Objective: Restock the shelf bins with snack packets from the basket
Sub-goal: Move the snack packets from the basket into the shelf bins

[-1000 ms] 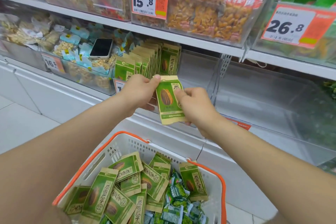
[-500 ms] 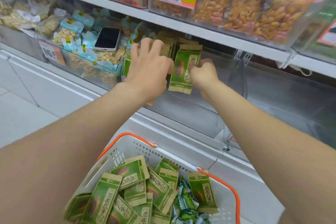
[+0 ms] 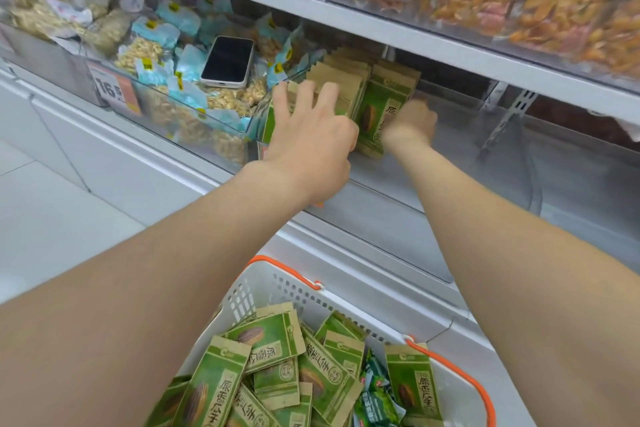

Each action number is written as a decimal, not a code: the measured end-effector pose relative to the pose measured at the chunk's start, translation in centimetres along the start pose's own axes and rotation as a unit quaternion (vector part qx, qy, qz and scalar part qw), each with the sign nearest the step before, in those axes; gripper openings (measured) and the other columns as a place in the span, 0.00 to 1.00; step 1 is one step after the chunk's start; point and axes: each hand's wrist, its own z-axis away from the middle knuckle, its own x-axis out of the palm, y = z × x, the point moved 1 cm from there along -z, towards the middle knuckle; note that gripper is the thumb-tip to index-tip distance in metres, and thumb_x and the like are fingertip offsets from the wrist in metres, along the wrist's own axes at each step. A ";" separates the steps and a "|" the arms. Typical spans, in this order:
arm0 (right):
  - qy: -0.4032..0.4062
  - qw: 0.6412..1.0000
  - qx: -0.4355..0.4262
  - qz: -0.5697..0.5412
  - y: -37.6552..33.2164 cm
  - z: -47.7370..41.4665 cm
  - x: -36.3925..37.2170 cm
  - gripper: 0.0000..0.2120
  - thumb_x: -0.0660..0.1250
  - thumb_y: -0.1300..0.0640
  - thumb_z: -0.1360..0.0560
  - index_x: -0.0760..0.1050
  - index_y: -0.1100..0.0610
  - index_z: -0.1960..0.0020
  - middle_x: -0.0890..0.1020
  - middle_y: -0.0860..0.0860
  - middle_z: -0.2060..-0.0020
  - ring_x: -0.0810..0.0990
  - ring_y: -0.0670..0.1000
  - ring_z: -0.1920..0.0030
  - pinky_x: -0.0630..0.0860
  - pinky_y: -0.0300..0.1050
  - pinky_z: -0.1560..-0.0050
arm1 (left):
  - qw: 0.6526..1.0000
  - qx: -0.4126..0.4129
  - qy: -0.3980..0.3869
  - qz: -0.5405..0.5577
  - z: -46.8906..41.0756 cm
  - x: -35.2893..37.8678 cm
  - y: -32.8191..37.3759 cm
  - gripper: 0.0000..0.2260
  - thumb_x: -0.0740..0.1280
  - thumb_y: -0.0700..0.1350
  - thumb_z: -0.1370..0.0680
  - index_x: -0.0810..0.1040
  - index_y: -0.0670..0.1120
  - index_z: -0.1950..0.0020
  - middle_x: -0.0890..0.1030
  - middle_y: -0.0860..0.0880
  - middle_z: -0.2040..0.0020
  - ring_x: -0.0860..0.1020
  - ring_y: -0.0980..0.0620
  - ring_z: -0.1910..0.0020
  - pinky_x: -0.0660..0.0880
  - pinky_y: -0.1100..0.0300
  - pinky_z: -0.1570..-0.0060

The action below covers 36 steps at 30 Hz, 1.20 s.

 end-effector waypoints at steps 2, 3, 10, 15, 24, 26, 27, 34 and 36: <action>0.016 1.000 0.010 -0.016 0.2 -0.4 -0.1 0.33 0.69 0.57 0.18 0.57 0.66 0.20 0.75 0.60 0.30 0.75 0.60 0.30 0.74 0.49 0.37 | 1.000 0.003 0.000 0.003 0.0 0.0 0.0 0.11 0.68 0.44 0.25 0.84 0.54 0.45 0.65 0.43 0.26 0.59 0.35 0.25 0.46 0.30 0.26; 0.018 1.000 0.014 -0.019 0.4 -0.5 -0.2 0.35 0.69 0.54 0.18 0.56 0.66 0.20 0.74 0.61 0.30 0.74 0.60 0.30 0.74 0.50 0.36 | 1.000 0.003 -0.001 0.003 0.0 0.0 0.0 0.11 0.69 0.43 0.25 0.84 0.54 0.45 0.65 0.43 0.26 0.59 0.35 0.25 0.46 0.30 0.26; -0.081 0.995 0.028 0.041 1.6 -0.2 -0.8 0.23 0.74 0.53 0.26 0.76 0.63 0.34 0.80 0.59 0.37 0.83 0.60 0.41 0.84 0.55 0.46 | 1.000 0.000 -0.001 -0.009 0.2 -0.5 0.4 0.14 0.70 0.43 0.26 0.83 0.52 0.42 0.65 0.41 0.26 0.58 0.33 0.24 0.48 0.29 0.25; -0.192 0.951 -0.110 0.214 1.1 3.5 -3.4 0.15 0.64 0.53 0.22 0.72 0.60 0.39 0.79 0.60 0.46 0.81 0.61 0.49 0.79 0.48 0.58 | 1.000 0.007 0.013 0.002 0.5 -1.8 1.2 0.14 0.70 0.40 0.27 0.83 0.50 0.42 0.68 0.42 0.27 0.57 0.34 0.21 0.53 0.34 0.27; -0.074 0.840 -0.447 0.299 2.0 16.2 -11.6 0.09 0.59 0.52 0.19 0.73 0.56 0.46 0.78 0.55 0.58 0.78 0.62 0.58 0.66 0.50 0.62 | 0.997 0.028 0.061 0.038 3.1 -4.5 3.9 0.05 0.67 0.41 0.24 0.73 0.49 0.53 0.80 0.46 0.55 0.76 0.40 0.55 0.67 0.51 0.57; -0.146 0.786 -0.483 0.357 3.2 18.4 -13.4 0.09 0.59 0.52 0.19 0.68 0.54 0.56 0.68 0.51 0.65 0.70 0.58 0.66 0.66 0.49 0.62 | 0.995 0.016 -0.034 0.094 4.3 -4.1 4.1 0.05 0.69 0.42 0.25 0.76 0.52 0.56 0.80 0.47 0.57 0.79 0.40 0.57 0.72 0.52 0.61; -0.203 0.760 -0.491 0.374 4.1 19.5 -14.0 0.13 0.58 0.53 0.19 0.64 0.54 0.61 0.65 0.50 0.66 0.66 0.55 0.69 0.67 0.48 0.62 | 0.989 0.029 -0.087 0.114 5.1 -3.9 4.4 0.06 0.70 0.43 0.27 0.76 0.54 0.59 0.80 0.49 0.58 0.80 0.41 0.56 0.76 0.52 0.60; -0.448 0.662 -0.410 0.439 13.3 25.3 -10.5 0.09 0.58 0.57 0.18 0.76 0.57 0.45 0.72 0.51 0.59 0.73 0.52 0.64 0.74 0.49 0.61 | 0.885 0.215 -0.411 0.028 11.4 1.0 10.3 0.08 0.69 0.49 0.22 0.84 0.46 0.55 0.84 0.49 0.58 0.81 0.45 0.56 0.79 0.53 0.56; -0.494 0.617 -0.387 0.474 15.7 26.8 -9.6 0.08 0.58 0.57 0.17 0.75 0.57 0.50 0.73 0.52 0.59 0.73 0.51 0.63 0.77 0.50 0.58 | 0.843 0.252 -0.475 -0.028 14.2 3.2 12.3 0.14 0.67 0.50 0.19 0.78 0.44 0.62 0.78 0.48 0.63 0.76 0.45 0.62 0.72 0.54 0.61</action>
